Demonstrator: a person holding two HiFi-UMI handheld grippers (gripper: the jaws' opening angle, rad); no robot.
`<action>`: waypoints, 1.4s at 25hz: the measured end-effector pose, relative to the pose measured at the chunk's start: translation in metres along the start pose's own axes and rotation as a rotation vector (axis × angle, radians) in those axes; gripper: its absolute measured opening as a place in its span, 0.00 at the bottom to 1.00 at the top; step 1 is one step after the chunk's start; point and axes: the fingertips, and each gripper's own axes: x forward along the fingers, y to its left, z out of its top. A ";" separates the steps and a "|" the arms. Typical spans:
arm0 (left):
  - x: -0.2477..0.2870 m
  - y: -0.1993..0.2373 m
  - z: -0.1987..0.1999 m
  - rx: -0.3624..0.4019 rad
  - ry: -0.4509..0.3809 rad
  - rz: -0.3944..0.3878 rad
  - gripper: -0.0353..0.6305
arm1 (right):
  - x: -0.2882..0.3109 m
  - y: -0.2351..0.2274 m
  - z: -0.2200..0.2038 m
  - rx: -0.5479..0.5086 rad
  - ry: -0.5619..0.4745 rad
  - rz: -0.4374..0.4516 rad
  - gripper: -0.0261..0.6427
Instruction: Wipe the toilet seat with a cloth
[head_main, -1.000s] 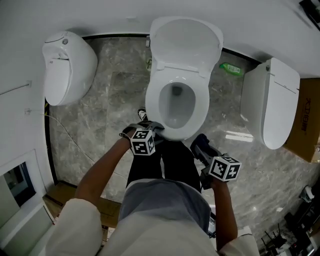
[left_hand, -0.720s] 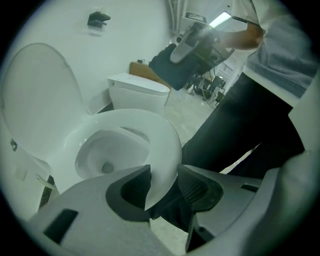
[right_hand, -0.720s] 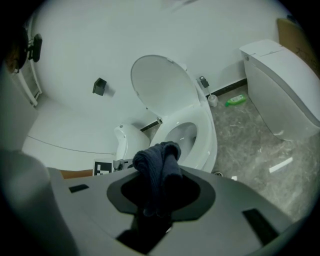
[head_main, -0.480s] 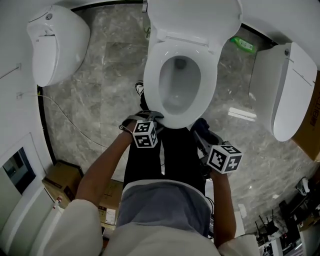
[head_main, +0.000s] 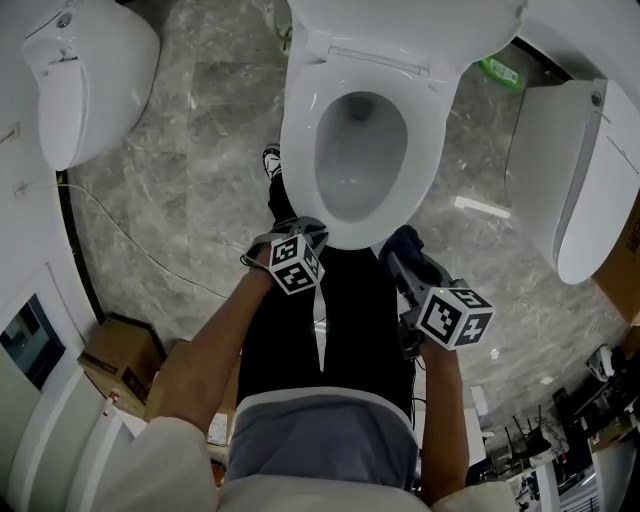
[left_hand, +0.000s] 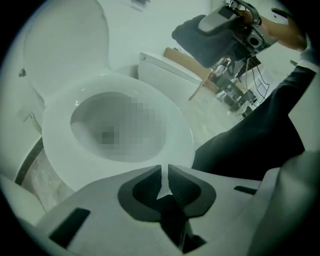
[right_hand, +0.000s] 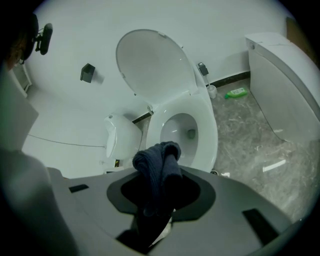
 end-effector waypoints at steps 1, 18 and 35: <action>0.004 0.002 -0.002 -0.010 0.005 0.001 0.11 | 0.003 -0.001 0.001 0.001 -0.003 -0.005 0.20; 0.002 0.022 -0.013 -0.416 -0.090 0.020 0.07 | 0.084 -0.017 0.081 -0.036 -0.073 -0.109 0.20; -0.098 0.001 0.018 -0.469 -0.262 0.082 0.07 | 0.166 -0.042 0.189 -0.199 -0.131 -0.348 0.20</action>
